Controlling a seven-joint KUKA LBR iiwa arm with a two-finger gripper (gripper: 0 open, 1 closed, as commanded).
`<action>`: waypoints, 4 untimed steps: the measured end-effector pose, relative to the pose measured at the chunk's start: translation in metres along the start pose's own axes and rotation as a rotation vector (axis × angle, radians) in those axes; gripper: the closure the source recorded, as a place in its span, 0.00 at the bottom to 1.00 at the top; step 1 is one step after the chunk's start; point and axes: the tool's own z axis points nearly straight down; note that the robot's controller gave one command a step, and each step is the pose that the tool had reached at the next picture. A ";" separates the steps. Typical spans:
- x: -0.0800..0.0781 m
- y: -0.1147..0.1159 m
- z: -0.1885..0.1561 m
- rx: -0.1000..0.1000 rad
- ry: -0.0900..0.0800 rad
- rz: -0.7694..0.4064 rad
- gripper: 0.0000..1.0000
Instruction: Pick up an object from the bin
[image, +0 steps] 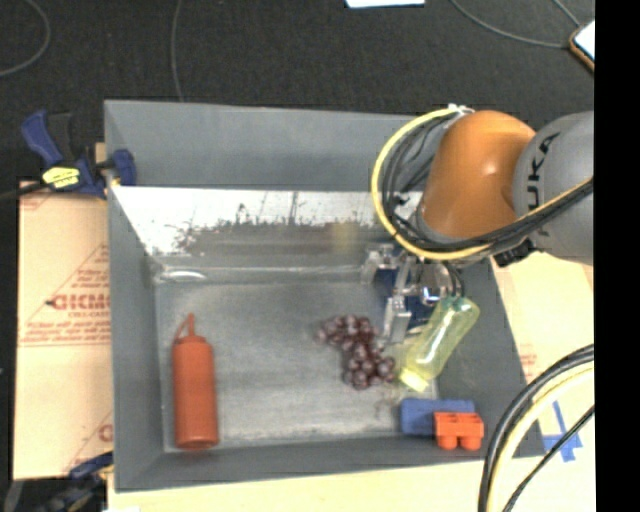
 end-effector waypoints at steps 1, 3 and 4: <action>-0.002 0.000 -0.004 0.001 -0.007 -0.001 0.00; 0.009 -0.010 0.044 0.000 -0.021 0.159 0.00; 0.008 -0.010 0.103 -0.008 -0.010 0.267 0.00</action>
Offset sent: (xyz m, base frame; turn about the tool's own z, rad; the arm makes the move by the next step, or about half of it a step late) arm -0.0128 -0.0139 -0.1067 0.2714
